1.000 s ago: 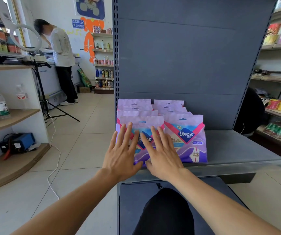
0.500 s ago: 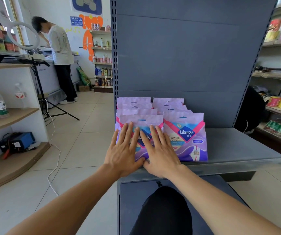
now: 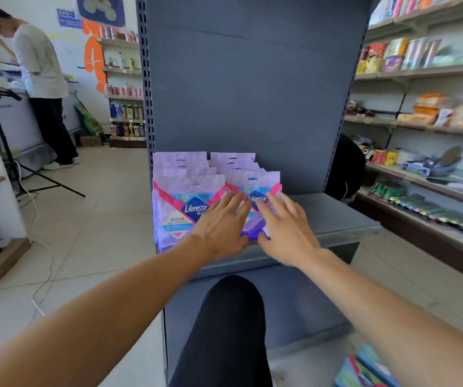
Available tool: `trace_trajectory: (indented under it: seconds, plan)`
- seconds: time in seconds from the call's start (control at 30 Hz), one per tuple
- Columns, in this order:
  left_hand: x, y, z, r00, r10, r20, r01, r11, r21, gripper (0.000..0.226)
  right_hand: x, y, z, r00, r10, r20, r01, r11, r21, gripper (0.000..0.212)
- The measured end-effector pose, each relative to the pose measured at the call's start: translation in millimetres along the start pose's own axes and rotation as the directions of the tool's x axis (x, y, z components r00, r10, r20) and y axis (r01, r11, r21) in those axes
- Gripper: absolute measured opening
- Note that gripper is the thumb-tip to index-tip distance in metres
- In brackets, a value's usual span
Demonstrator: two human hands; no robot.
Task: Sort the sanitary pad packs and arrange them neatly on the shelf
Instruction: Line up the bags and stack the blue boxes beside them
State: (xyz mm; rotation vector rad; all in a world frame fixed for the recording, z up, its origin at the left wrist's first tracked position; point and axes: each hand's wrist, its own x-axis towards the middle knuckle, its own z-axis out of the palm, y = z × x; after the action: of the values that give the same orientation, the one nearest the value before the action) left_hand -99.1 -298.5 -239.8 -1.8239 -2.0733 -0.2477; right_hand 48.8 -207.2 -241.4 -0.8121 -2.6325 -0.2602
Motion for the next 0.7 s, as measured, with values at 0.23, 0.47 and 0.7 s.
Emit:
trace_trajectory:
  seconds: [0.23, 0.47, 0.7]
  plan:
    - [55, 122, 14, 0.934, 0.275, 0.226, -0.253, 0.960, -0.123, 0.067, -100, 100, -54, 0.858, 0.489, 0.155, -0.464, 0.869, -0.171, 0.071]
    - [94, 211, 33, 0.823, 0.445, 0.352, -0.400, 0.895, -0.196, 0.062, -177, 159, -100, 0.676, 0.722, 0.145, -0.648, 0.677, -0.348, 0.071]
    - [78, 266, 61, 0.729, 0.572, 0.375, -0.501, 0.820, -0.277, 0.064, -231, 160, -79, 0.423, 0.846, 0.324, -0.760, 0.526, -0.381, 0.063]
